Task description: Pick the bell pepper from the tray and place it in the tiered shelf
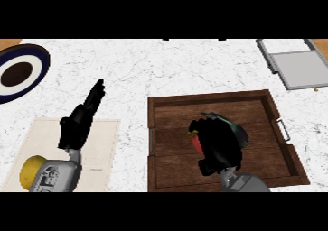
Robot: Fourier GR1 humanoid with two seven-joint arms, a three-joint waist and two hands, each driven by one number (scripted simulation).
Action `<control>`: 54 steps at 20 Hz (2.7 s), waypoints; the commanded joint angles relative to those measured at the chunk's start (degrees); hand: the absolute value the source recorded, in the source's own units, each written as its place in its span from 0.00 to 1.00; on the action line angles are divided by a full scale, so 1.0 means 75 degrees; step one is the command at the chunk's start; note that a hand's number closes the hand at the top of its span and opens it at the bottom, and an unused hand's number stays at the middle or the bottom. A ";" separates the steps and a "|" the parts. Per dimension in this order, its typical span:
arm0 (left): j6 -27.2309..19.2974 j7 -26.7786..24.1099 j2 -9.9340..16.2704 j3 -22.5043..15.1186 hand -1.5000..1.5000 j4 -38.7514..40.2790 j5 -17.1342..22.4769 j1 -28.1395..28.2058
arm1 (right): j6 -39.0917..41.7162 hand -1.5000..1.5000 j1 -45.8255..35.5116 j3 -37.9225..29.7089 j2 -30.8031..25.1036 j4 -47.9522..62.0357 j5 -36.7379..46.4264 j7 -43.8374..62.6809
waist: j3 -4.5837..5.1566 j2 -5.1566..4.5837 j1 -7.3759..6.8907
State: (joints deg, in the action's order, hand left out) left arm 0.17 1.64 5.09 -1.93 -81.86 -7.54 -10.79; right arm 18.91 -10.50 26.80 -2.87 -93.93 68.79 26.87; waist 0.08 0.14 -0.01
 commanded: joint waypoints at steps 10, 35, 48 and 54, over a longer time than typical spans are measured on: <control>-0.0075 0.0321 -0.0176 -0.0149 0.50 -0.0594 -0.0156 0.0321 | -0.0354 1.00 0.0766 -0.1944 -0.1251 -0.0077 -0.1302 -0.1758 | -0.0021 -0.0008 0.0029; 0.0253 -0.0167 0.0039 0.0180 0.50 -0.0058 -0.0008 0.0112 | 0.0758 1.00 -0.1460 -0.6251 -0.1644 -0.3101 -0.5351 0.0320 | -0.0004 -0.0017 0.0012; 0.0222 0.0211 -0.0027 0.0152 0.50 -0.0405 -0.0068 0.0003 | 0.0039 1.00 -0.3366 -0.7070 -0.3511 -0.1634 -0.5016 0.0689 | -0.0008 -0.0023 -0.0045; 0.0087 0.0250 -0.0215 -0.0015 0.50 -0.0276 -0.0259 0.0025 | -0.0651 1.00 -0.4282 -0.6960 -0.4052 -0.0070 -0.4832 0.0280 | -0.0008 -0.0026 -0.0067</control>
State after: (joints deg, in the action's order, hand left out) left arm 1.30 1.80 4.22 -1.07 -82.72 -8.71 -10.41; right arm 17.20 -38.60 -26.54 -30.72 -100.78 30.64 30.41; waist 0.02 -0.05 -0.37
